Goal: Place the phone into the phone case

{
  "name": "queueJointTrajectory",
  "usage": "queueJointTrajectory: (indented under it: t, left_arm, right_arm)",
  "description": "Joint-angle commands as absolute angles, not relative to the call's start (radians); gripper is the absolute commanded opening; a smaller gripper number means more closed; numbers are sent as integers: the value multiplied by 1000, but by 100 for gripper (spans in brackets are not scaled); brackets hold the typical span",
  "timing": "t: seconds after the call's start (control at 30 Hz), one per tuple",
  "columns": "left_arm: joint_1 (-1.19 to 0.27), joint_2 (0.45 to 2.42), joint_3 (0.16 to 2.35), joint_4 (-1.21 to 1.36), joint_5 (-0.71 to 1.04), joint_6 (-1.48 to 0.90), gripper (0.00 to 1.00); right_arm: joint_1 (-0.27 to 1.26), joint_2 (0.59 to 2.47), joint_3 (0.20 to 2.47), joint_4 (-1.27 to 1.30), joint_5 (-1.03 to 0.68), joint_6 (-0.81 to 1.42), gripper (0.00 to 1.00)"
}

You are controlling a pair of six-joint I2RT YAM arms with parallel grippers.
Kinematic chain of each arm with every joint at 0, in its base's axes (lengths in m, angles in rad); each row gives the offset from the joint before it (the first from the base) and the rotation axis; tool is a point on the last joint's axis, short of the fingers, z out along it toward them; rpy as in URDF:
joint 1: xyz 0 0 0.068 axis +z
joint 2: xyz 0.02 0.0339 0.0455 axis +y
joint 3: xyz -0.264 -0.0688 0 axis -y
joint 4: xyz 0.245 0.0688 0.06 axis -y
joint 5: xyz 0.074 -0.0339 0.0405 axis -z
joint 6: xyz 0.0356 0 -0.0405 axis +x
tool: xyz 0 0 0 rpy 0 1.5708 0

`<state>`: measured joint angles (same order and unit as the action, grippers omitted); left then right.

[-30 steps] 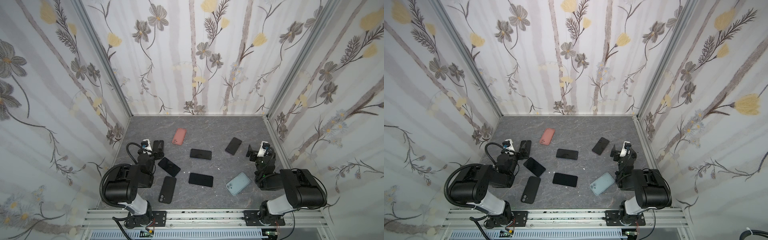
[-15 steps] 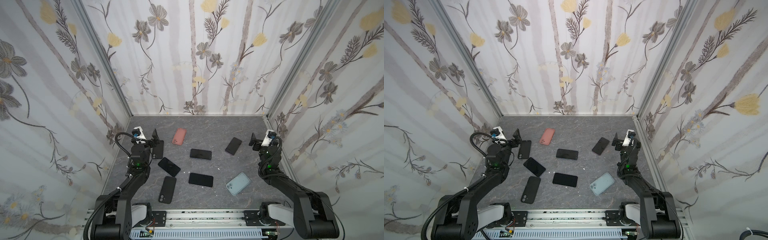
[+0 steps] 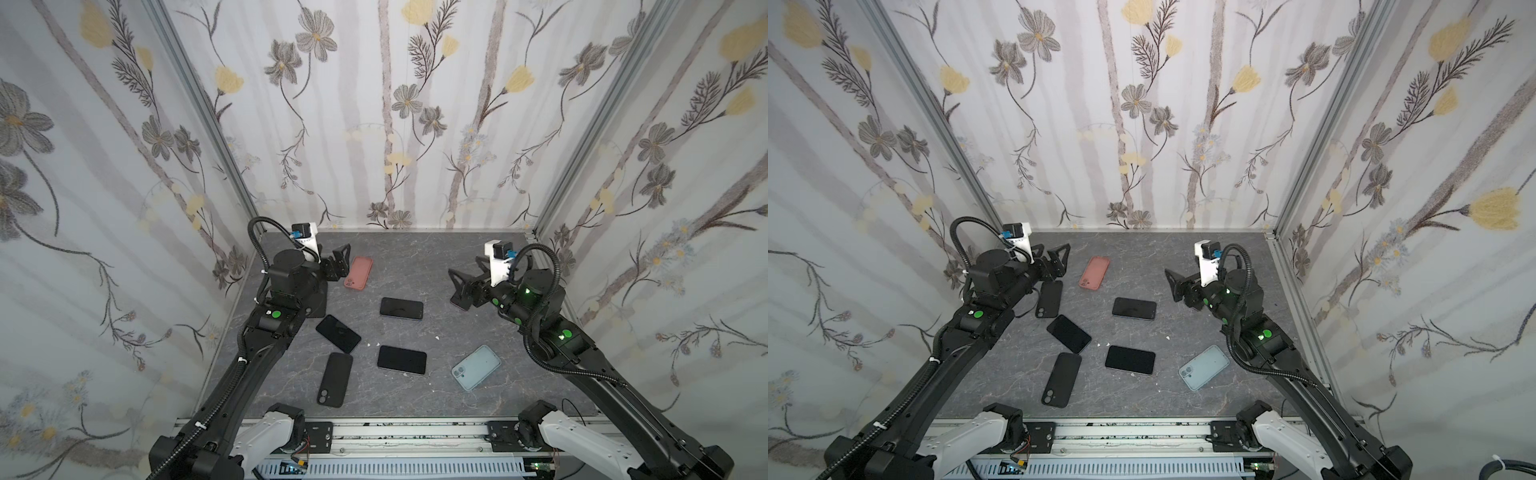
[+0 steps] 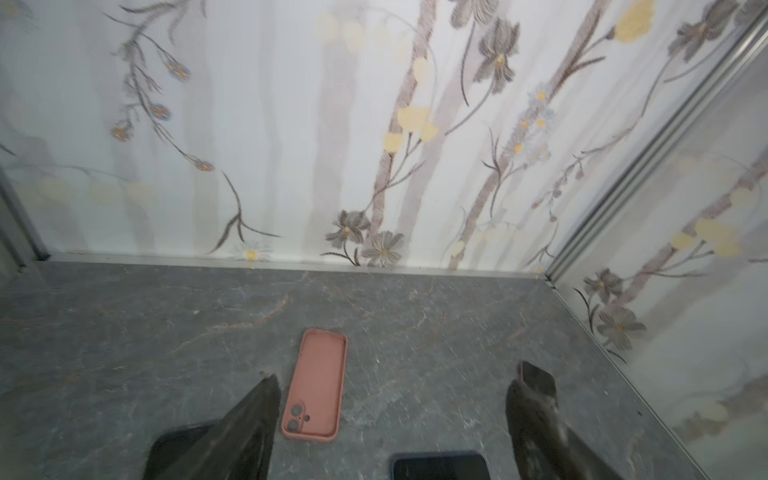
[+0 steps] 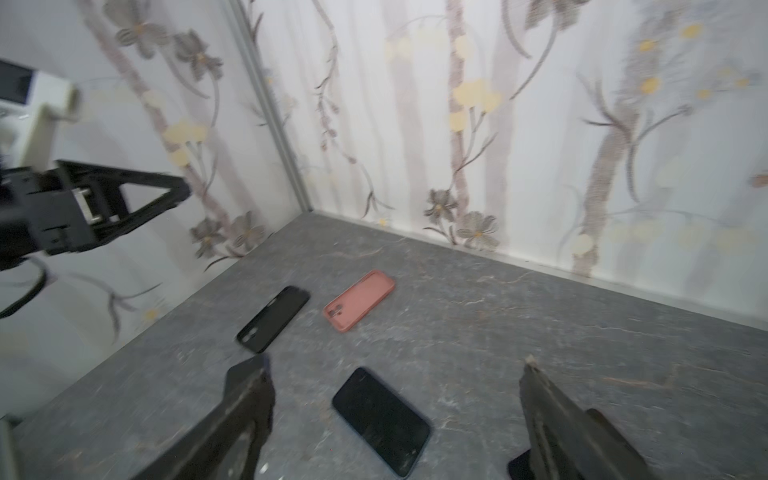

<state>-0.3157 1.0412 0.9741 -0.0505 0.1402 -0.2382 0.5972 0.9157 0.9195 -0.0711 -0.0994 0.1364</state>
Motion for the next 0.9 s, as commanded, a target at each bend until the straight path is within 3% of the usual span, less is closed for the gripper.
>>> queueJointTrajectory:
  t: [0.0, 0.17, 0.3, 0.63, 0.87]
  left_arm:
    - [-369, 1024, 976, -275, 214, -256, 84]
    - [-406, 1017, 900, -367, 240, -430, 81]
    - [-429, 1013, 854, -421, 244, -490, 80]
    - [-438, 1024, 827, -449, 248, -541, 80]
    - [-440, 1066, 809, -428, 245, -534, 82]
  right_arm:
    - [729, 924, 963, -289, -126, 55, 91]
    - [944, 973, 985, -437, 4, 33, 89]
    - [1014, 1010, 961, -509, 47, 108, 87]
    - [1028, 1026, 900, -635, 151, 572, 85]
    - [1031, 1022, 923, -694, 77, 497, 88]
